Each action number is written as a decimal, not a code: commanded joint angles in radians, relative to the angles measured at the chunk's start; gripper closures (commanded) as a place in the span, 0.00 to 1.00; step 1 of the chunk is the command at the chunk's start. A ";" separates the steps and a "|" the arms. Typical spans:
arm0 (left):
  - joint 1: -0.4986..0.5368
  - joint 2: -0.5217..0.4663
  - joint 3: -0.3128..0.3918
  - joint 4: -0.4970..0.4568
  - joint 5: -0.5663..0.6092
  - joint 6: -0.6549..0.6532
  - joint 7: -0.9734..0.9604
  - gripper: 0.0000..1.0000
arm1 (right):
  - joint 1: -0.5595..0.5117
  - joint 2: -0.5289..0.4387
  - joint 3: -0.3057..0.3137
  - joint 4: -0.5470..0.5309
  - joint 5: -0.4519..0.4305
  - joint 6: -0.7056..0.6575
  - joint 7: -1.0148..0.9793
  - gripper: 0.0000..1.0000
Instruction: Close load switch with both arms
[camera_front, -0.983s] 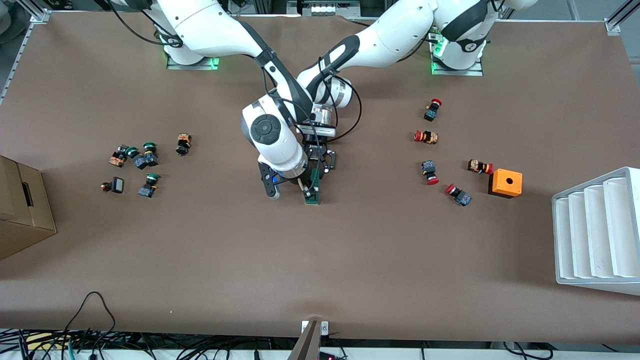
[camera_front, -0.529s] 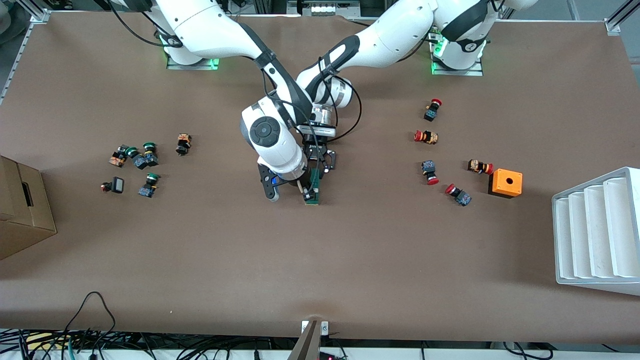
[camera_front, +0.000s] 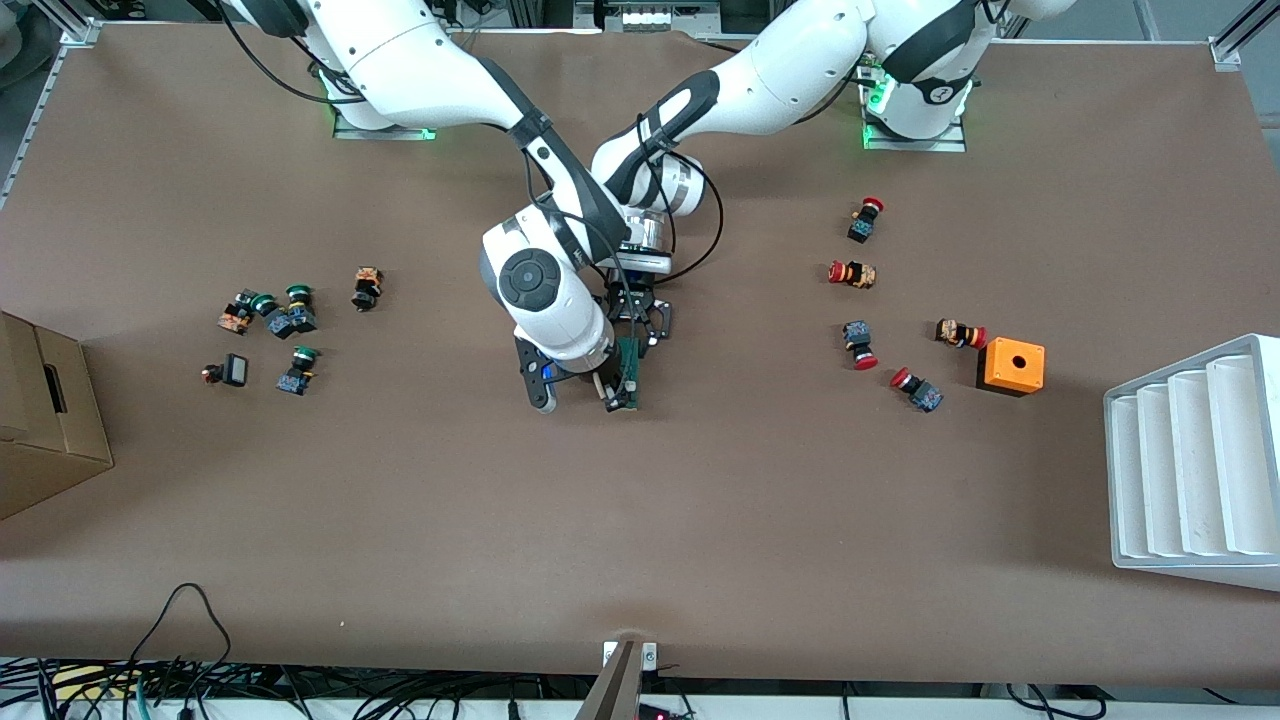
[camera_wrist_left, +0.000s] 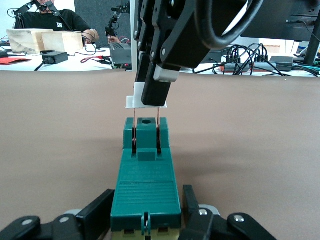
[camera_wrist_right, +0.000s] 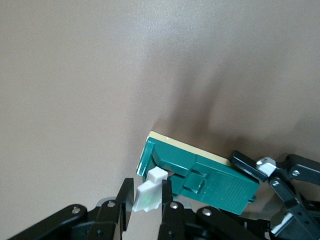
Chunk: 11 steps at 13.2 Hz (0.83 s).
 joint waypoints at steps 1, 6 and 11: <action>-0.013 0.023 0.007 0.041 0.022 0.021 0.009 0.39 | -0.026 0.089 0.001 0.115 -0.015 0.030 0.000 0.69; -0.013 0.029 0.007 0.041 0.023 0.021 0.010 0.39 | -0.026 0.104 0.002 0.124 -0.015 0.032 0.003 0.68; -0.013 0.031 0.007 0.041 0.023 0.021 0.010 0.39 | -0.059 0.062 0.001 0.141 -0.017 -0.052 -0.011 0.15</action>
